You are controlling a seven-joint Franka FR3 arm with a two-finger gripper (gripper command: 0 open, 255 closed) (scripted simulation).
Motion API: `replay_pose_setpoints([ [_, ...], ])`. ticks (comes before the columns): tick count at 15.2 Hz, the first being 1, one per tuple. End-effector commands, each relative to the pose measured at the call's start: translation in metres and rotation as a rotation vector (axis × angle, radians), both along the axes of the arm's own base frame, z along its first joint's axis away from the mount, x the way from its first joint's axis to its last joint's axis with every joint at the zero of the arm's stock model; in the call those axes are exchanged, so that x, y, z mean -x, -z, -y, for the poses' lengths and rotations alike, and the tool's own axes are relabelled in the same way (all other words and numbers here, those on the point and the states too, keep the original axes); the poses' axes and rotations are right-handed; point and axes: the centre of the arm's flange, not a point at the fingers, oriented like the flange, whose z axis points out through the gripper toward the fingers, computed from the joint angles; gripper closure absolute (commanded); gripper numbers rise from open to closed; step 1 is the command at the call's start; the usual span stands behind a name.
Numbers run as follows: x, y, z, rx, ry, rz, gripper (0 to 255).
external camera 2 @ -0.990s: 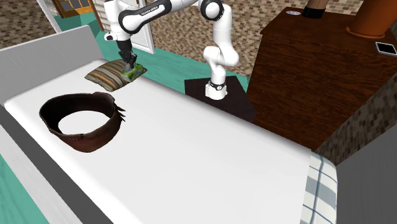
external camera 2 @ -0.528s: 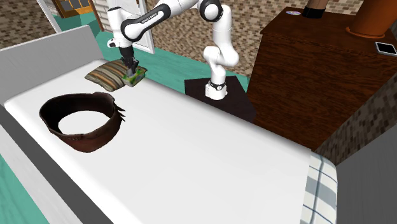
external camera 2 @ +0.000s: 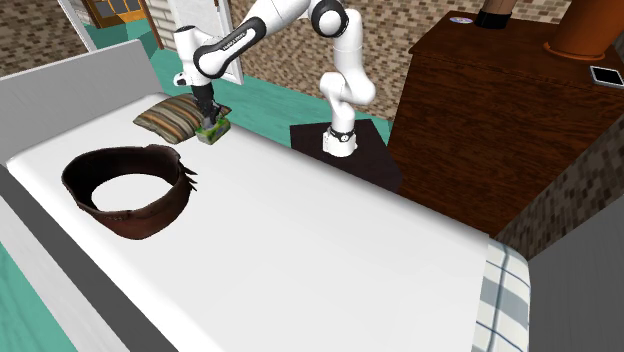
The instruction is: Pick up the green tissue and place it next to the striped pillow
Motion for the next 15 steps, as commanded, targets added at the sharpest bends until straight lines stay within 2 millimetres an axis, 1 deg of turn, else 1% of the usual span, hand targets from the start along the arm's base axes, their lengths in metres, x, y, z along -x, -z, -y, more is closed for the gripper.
replay_pose_setpoints([
  [1, 0.0, 0.011, 0.001, 0.001, 0.0, 0.0, 255],
  [6, 0.0, 0.037, 0.001, 0.001, 0.0, 0.0, 255],
  [7, 0.0, 0.046, 0.001, 0.001, 0.0, 0.0, 255],
  [15, 0.0, 0.046, 0.001, 0.001, 0.0, 0.0, 255],
])
